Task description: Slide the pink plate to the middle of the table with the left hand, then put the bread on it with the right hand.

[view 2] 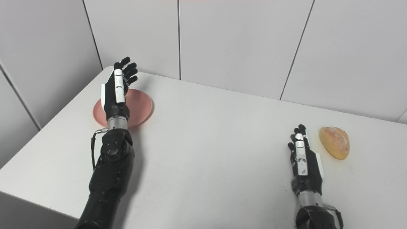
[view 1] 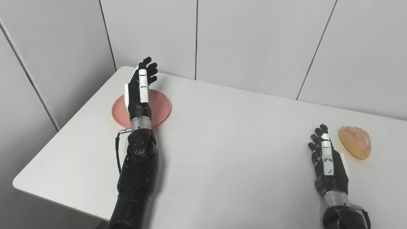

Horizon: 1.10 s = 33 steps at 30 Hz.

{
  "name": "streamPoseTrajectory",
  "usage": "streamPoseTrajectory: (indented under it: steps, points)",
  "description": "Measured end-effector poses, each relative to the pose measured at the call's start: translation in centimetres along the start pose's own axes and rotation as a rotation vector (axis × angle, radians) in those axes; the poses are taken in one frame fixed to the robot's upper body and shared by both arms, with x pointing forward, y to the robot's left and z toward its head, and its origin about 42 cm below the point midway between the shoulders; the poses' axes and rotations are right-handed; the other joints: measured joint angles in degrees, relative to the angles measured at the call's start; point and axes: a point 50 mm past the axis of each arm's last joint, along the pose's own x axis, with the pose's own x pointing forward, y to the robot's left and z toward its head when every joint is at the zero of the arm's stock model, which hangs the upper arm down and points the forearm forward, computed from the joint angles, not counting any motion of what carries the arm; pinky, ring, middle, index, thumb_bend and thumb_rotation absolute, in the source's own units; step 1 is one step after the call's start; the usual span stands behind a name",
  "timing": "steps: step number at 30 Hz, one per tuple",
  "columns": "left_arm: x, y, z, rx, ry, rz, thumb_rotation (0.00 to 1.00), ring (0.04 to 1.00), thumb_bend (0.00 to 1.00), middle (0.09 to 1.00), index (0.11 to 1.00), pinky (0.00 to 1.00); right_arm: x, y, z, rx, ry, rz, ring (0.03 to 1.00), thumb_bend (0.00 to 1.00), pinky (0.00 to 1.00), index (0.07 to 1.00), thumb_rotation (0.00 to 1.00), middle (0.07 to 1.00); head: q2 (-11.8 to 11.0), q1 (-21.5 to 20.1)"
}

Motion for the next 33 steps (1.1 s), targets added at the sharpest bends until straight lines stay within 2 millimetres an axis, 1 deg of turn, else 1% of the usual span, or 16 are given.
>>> streamPoseTrajectory:
  steps: [3,8,12,16,20,24,27,33]
  points:
    - [0.3,0.8,0.1,0.009,0.004,0.033,1.0,0.785,0.7,0.772,0.767,0.78,0.1,0.0,0.0,0.002,0.001,0.002,1.0,0.78,1.0,1.0,0.9,1.0,0.0,0.18]
    - [0.9,2.5,0.3,0.011,0.016,0.092,1.0,0.79,0.67,0.773,0.772,0.8,0.1,-0.2,0.1,0.016,-0.003,0.011,1.0,0.77,1.0,1.0,0.9,1.0,0.0,0.26]
    - [1.3,3.5,0.5,0.021,0.017,0.122,1.0,0.804,0.65,0.783,0.778,0.84,0.1,-0.3,0.1,0.013,-0.003,0.012,1.0,0.77,1.0,1.0,0.91,1.0,0.0,0.35]
    - [1.7,4.6,0.5,0.043,0.016,0.149,1.0,0.808,0.63,0.792,0.792,0.83,0.1,-0.3,0.1,0.013,-0.003,0.012,1.0,0.78,1.0,1.0,0.9,1.0,0.18,0.62]
    - [1.8,5.6,0.1,0.093,0.027,0.163,1.0,0.806,0.64,0.797,0.796,0.82,0.1,-0.4,0.1,0.012,-0.004,0.011,1.0,0.79,1.0,1.0,0.9,1.0,0.18,0.79]
    - [1.6,6.8,-0.9,0.122,0.062,0.187,1.0,0.811,0.63,0.806,0.808,0.83,0.1,-0.4,0.1,0.011,-0.004,0.011,1.0,0.78,1.0,1.0,0.9,1.0,0.09,0.79]
    - [1.4,7.6,-1.5,0.127,0.086,0.215,1.0,0.817,0.62,0.811,0.813,0.83,0.1,-0.6,0.1,0.014,-0.005,0.008,1.0,0.76,1.0,1.0,0.9,1.0,0.09,0.88]
    - [1.5,8.6,-2.0,0.125,0.108,0.241,1.0,0.835,0.62,0.825,0.831,0.84,0.1,-0.7,0.2,0.016,-0.012,0.008,1.0,0.77,1.0,1.0,0.9,1.0,0.18,0.97]
